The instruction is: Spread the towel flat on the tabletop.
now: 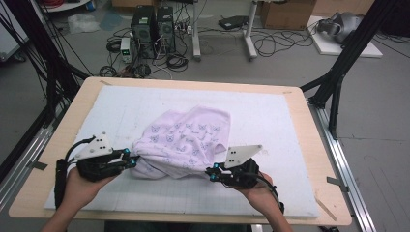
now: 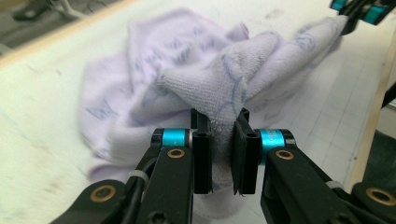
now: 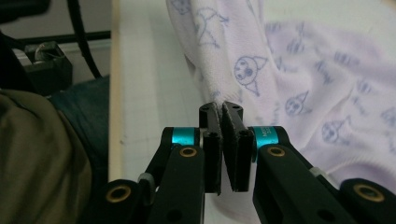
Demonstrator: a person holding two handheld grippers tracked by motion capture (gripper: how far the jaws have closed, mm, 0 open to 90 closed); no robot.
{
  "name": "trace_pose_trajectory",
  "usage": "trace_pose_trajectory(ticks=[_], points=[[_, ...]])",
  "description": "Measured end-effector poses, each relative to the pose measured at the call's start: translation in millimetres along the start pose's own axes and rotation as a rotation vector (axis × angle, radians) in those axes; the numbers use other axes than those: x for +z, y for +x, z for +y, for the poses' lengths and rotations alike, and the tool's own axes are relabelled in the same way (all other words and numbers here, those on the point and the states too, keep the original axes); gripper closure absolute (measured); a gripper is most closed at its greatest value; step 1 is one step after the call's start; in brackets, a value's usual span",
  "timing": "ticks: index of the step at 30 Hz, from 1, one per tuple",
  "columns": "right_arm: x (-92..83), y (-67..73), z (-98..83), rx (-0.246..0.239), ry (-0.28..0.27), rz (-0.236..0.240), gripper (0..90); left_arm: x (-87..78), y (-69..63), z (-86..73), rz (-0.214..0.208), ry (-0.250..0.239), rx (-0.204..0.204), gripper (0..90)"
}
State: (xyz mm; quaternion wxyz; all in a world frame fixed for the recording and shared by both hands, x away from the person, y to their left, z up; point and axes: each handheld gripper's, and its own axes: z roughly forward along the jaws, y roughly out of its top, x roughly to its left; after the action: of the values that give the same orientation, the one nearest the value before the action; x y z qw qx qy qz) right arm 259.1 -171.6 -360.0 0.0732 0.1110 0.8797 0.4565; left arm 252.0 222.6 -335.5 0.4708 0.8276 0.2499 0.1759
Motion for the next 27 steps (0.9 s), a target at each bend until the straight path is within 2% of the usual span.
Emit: trace_pose_trajectory(ticks=[2,4,5,6,7,8,9,10,11,12,13,14,15,16,17,20,21,23,24,25,26,27], points=[[-11.2,4.1,12.3,-0.019,-0.042,-0.006,86.8,-2.3,3.5,8.9,0.003,-0.002,0.007,80.0],[-9.0,-0.9,16.3,-0.033,-0.014,-0.043,86.8,12.8,15.8,13.5,0.023,0.05,-0.006,79.3],[-5.5,-6.9,16.1,-0.027,0.007,-0.059,86.8,12.8,15.8,13.5,0.023,0.05,-0.006,79.0],[-0.6,-14.8,14.1,-0.012,0.023,-0.075,86.7,31.8,28.0,9.8,0.042,0.089,-0.032,78.7],[4.8,-24.5,10.8,0.01,0.03,-0.09,86.7,31.8,28.0,9.8,0.042,0.089,-0.032,78.3],[4.8,-24.5,10.8,0.01,0.03,-0.09,86.7,41.8,35.0,7.1,0.047,0.1,-0.053,78.3],[16.4,-46.1,1.7,0.079,0.043,-0.107,86.7,52.1,41.7,4.3,0.055,0.11,-0.069,78.2],[16.4,-46.1,1.7,0.079,0.043,-0.107,86.7,62.0,48.1,1.5,0.065,0.125,-0.082,78.2],[29.4,-65.7,-5.3,0.118,0.094,-0.136,86.7,72.3,54.5,-1.4,0.066,0.134,-0.104,78.2],[29.4,-65.7,-5.3,0.118,0.094,-0.136,86.7,82.3,59.9,-4.4,0.07,0.151,-0.119,78.2],[41.2,-82.0,-12.1,0.164,0.123,-0.135,86.7,91.8,63.5,-6.9,0.083,0.181,-0.117,78.0],[41.2,-82.0,-12.1,0.164,0.123,-0.135,86.7,100.9,66.3,-10.0,0.089,0.207,-0.122,78.0],[47.5,-88.9,-16.1,0.173,0.144,-0.141,86.7,108.6,68.6,-13.0,0.082,0.224,-0.132,77.6],[58.7,-100.3,-24.9,0.209,0.18,-0.14,86.5,114.5,69.6,-15.0,0.084,0.232,-0.135,76.3],[58.7,-100.3,-24.9,0.209,0.18,-0.14,86.5,117.7,70.1,-16.0,0.084,0.23,-0.143,76.3],[66.3,-108.9,-32.3,0.254,0.181,-0.126,83.2,115.7,71.5,-15.1,0.096,0.22,-0.146,70.0],[65.7,-108.4,-31.4,0.25,0.178,-0.13,79.8,111.8,72.5,-14.8,0.094,0.215,-0.164,65.8],[60.8,-103.6,-27.2,0.231,0.154,-0.143,74.7,100.0,74.2,-13.2,0.088,0.199,-0.175,60.2],[52.4,-97.1,-22.5,0.221,0.122,-0.155,72.8,92.7,73.6,-12.2,0.092,0.179,-0.179,56.2],[52.4,-97.1,-22.5,0.221,0.122,-0.155,71.5,85.0,72.6,-11.4,0.101,0.155,-0.183,56.2],[41.5,-87.5,-17.2,0.193,0.101,-0.173,67.4,69.7,70.6,-10.8,0.116,0.121,-0.187,52.0],[41.5,-87.5,-17.2,0.193,0.101,-0.173,67.4,69.7,70.6,-10.8,0.116,0.121,-0.187,50.1]])
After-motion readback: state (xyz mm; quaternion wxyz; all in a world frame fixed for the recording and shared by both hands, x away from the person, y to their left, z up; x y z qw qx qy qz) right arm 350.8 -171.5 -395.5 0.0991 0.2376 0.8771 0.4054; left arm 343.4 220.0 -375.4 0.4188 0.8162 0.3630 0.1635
